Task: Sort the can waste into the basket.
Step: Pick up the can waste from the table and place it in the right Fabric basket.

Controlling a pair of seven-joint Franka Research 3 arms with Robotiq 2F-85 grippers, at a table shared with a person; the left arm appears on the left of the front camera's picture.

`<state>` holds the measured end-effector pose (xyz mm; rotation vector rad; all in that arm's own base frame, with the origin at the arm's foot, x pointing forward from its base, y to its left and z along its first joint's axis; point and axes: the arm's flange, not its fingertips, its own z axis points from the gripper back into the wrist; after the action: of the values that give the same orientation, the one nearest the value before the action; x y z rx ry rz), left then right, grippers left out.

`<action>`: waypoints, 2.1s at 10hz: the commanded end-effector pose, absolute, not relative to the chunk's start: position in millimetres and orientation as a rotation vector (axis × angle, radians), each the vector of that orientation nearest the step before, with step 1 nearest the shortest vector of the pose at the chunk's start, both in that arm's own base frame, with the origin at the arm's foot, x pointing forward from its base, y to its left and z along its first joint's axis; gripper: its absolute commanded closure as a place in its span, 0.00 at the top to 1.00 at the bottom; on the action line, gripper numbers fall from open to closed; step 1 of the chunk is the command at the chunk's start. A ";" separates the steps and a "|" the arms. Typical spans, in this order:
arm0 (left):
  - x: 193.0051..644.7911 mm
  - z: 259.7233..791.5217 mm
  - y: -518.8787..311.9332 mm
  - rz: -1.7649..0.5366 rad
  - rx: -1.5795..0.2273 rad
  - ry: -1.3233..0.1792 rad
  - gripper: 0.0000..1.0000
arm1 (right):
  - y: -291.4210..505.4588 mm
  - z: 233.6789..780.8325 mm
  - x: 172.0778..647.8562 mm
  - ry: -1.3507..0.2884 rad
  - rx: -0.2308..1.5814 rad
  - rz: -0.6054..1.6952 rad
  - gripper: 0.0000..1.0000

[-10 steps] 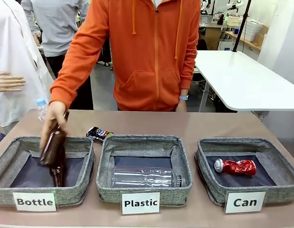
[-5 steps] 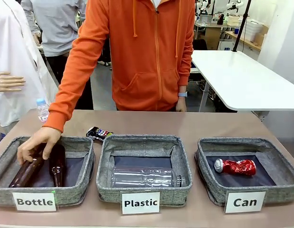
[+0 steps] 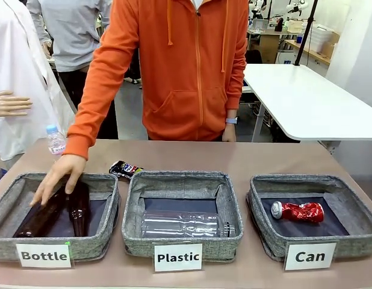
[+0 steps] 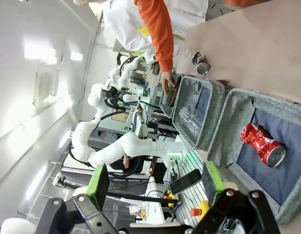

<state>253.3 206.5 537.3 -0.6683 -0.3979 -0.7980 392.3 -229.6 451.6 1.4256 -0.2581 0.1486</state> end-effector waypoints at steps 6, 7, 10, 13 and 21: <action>365.4 594.3 57.6 -0.938 -0.520 -0.172 1.00 | -230.0 453.0 390.0 -0.264 1.418 0.167 1.00; 386.9 594.1 23.3 -0.967 -0.478 -0.152 1.00 | -230.0 453.0 390.0 -0.264 1.418 0.167 1.00; 441.9 577.3 -108.4 -1.051 -0.222 -0.177 1.00 | -230.0 453.0 390.0 -0.264 1.418 0.167 1.00; 468.1 546.7 -186.0 -1.171 -0.146 -0.078 1.00 | -230.0 453.0 390.0 -0.264 1.418 0.167 1.00; 477.5 518.6 -222.4 -1.513 0.047 -0.223 1.00 | -230.0 453.0 390.0 -0.264 1.418 0.167 1.00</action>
<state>469.7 -219.1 533.6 -0.0388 -0.1522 -1.3714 392.4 -229.5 451.9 1.4252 -0.2583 0.1496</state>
